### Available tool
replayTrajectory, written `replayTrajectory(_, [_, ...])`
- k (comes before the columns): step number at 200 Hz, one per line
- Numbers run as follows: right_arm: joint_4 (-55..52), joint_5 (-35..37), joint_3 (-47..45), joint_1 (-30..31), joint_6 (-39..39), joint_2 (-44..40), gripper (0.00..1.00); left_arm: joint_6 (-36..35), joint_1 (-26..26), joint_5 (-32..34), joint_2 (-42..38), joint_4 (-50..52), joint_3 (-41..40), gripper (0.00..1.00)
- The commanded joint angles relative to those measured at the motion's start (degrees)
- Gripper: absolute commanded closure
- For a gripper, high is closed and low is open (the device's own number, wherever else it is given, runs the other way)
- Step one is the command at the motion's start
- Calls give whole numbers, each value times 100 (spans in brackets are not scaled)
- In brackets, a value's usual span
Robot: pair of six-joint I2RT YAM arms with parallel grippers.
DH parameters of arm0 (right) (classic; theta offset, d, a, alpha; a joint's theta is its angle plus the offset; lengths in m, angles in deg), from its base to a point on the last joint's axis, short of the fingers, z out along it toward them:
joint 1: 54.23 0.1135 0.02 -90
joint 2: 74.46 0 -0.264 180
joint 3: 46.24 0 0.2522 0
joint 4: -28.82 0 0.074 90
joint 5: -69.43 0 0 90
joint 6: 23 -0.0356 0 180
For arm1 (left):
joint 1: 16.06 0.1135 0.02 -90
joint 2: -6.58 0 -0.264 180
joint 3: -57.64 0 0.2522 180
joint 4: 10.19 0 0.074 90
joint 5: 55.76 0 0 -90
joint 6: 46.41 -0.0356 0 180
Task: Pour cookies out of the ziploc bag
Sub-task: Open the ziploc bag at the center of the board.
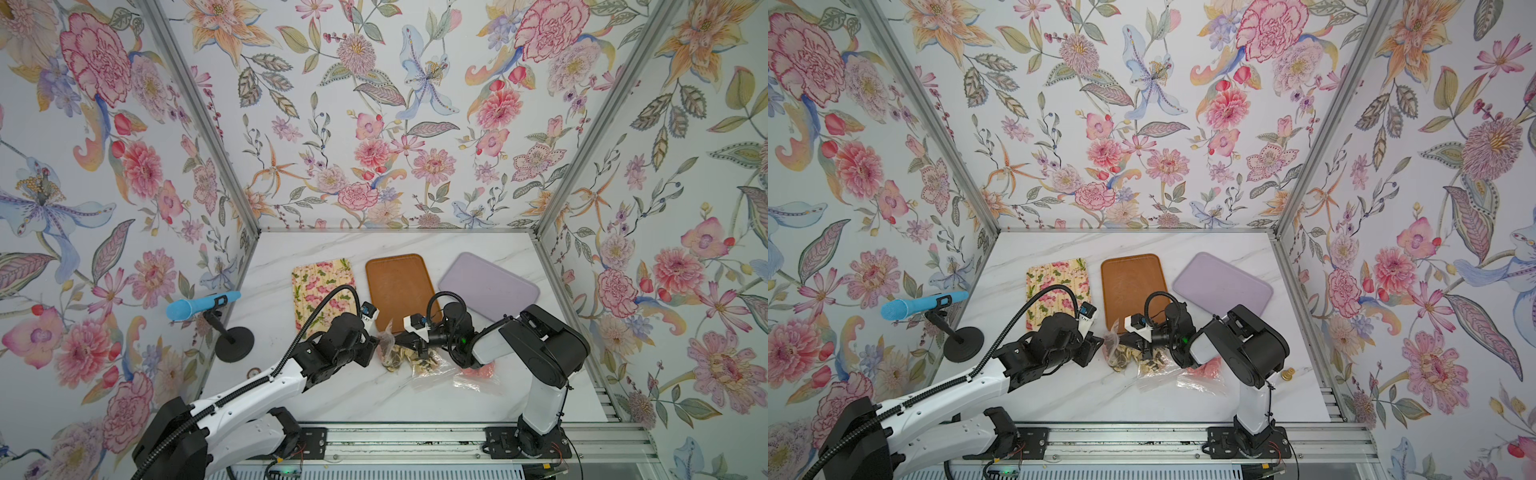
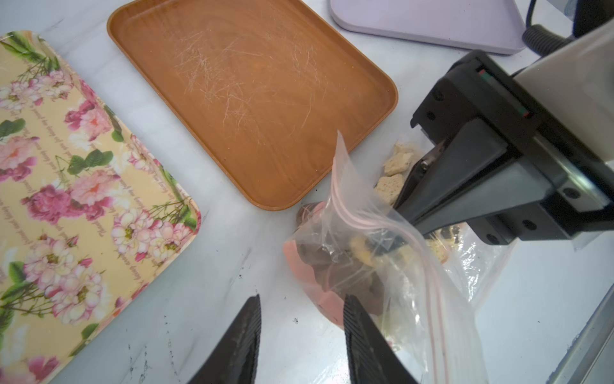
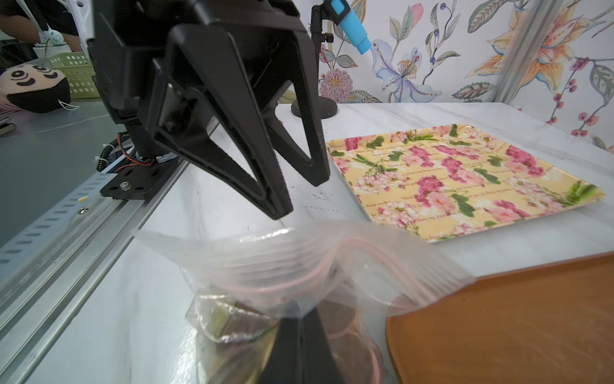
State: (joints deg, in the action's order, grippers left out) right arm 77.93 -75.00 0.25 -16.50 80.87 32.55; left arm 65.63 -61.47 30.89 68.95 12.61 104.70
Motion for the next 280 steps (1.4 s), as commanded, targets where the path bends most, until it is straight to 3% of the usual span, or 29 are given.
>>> replayTrajectory(1, [269, -269, 128, -25, -64, 102, 100, -276, -21, -450, 124, -653, -204, 56])
replayTrajectory(56, [248, -309, 223, -21, -95, 84, 100, -551, -67, -1019, 476, -890, -125, 49])
replayTrajectory(137, [235, -340, 304, -25, -148, 84, 100, -644, -75, -1041, 854, -1191, -74, 47])
replayTrajectory(175, [219, -383, 339, -21, -165, 128, 100, -701, -74, -937, 879, -1191, -54, 56])
replayTrajectory(218, [225, -357, 322, -21, -174, 104, 100, -719, -73, -983, 1043, -1153, 9, 82])
replayTrajectory(262, [164, -285, 245, -243, -174, 11, 100, -669, -73, -840, 822, -974, -83, 100])
replayTrajectory(280, [68, -251, 199, -275, -165, -58, 100, -648, -69, -717, 630, -919, -152, 100])
